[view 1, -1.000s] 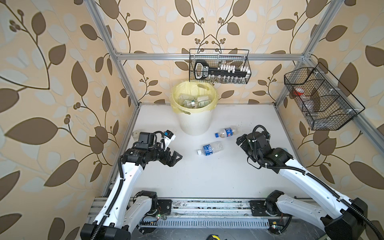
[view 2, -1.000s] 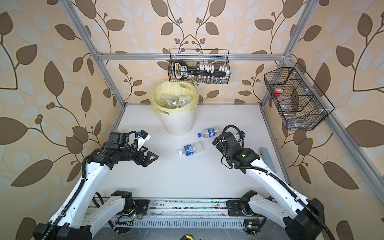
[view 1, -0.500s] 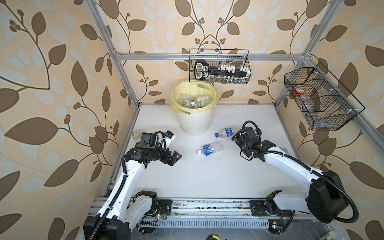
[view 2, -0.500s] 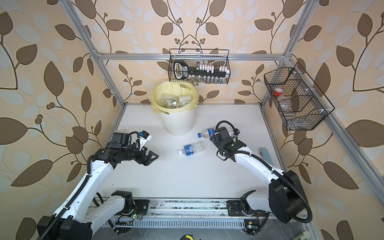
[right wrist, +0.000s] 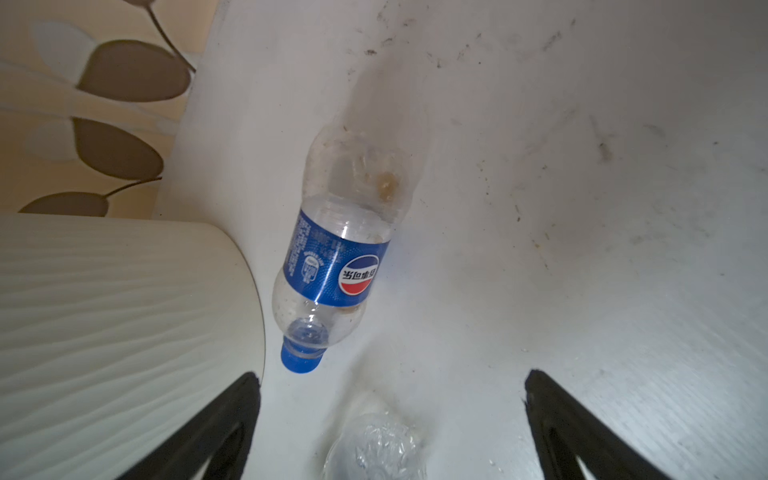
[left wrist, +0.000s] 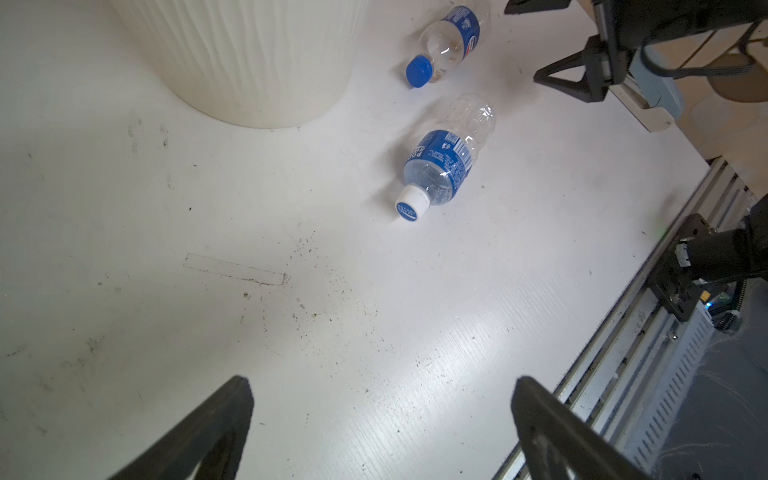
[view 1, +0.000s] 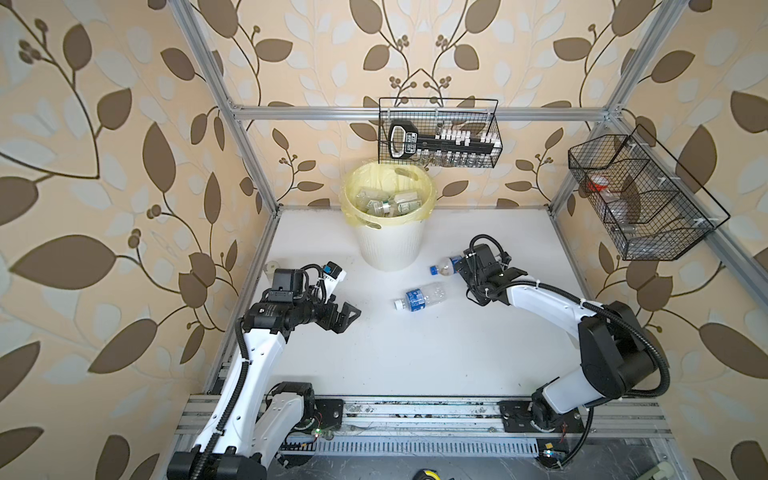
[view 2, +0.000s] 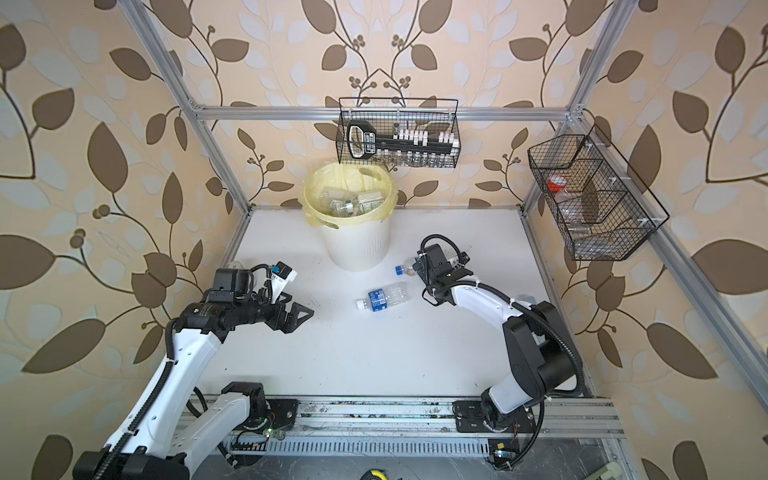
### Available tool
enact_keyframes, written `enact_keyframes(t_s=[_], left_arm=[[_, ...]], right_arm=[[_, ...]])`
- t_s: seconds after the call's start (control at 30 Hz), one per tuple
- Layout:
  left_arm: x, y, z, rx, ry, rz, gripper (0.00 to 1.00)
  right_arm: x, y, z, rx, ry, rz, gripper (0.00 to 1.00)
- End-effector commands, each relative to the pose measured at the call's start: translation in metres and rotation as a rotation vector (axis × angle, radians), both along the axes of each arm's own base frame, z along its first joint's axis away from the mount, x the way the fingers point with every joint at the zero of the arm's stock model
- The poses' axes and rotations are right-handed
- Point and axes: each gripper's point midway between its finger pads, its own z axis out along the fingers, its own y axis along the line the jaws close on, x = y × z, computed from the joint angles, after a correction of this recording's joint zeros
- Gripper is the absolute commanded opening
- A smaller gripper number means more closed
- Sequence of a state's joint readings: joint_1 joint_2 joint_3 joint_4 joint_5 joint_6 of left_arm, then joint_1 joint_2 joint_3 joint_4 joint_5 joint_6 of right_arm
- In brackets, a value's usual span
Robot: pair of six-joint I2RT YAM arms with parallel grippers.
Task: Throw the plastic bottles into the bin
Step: 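Move the right gripper over the blue-capped Pepsi bottle while the left gripper draws back, then lower the right gripper onto the Pepsi bottle and close it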
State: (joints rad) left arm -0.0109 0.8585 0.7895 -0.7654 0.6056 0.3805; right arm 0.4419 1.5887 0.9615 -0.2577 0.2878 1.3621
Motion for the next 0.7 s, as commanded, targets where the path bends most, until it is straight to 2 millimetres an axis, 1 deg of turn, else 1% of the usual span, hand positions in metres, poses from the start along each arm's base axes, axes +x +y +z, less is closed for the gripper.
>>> enact_keyframes(t_s=[0.0,0.07,0.2,0.27,0.43,0.53,0.67], left_arm=[[-0.001,-0.003,-0.001,-0.018,-0.016,-0.024,0.99],[0.002,-0.001,-0.005,-0.020,0.020,-0.009,0.99],[0.007,0.000,-0.009,-0.010,0.069,0.000,0.99],[0.008,0.001,-0.013,-0.010,0.071,0.003,0.99],[0.006,-0.004,-0.015,-0.030,0.081,-0.027,0.99],[0.002,-0.009,-0.016,-0.052,0.087,-0.060,0.99],[0.005,-0.007,-0.018,-0.042,0.099,-0.043,0.99]], right_arm=[[0.015,0.003,0.001,0.044,-0.021,-0.068,0.99],[0.023,0.004,-0.002,0.044,-0.022,-0.074,1.00],[0.034,-0.007,-0.014,0.054,-0.019,-0.119,0.99],[0.041,-0.004,-0.018,0.089,-0.021,-0.121,0.98],[0.057,0.005,-0.021,0.139,-0.012,-0.119,0.96],[0.066,0.009,-0.023,0.138,-0.010,-0.129,0.96],[0.076,0.015,-0.030,0.127,0.020,-0.136,0.96]])
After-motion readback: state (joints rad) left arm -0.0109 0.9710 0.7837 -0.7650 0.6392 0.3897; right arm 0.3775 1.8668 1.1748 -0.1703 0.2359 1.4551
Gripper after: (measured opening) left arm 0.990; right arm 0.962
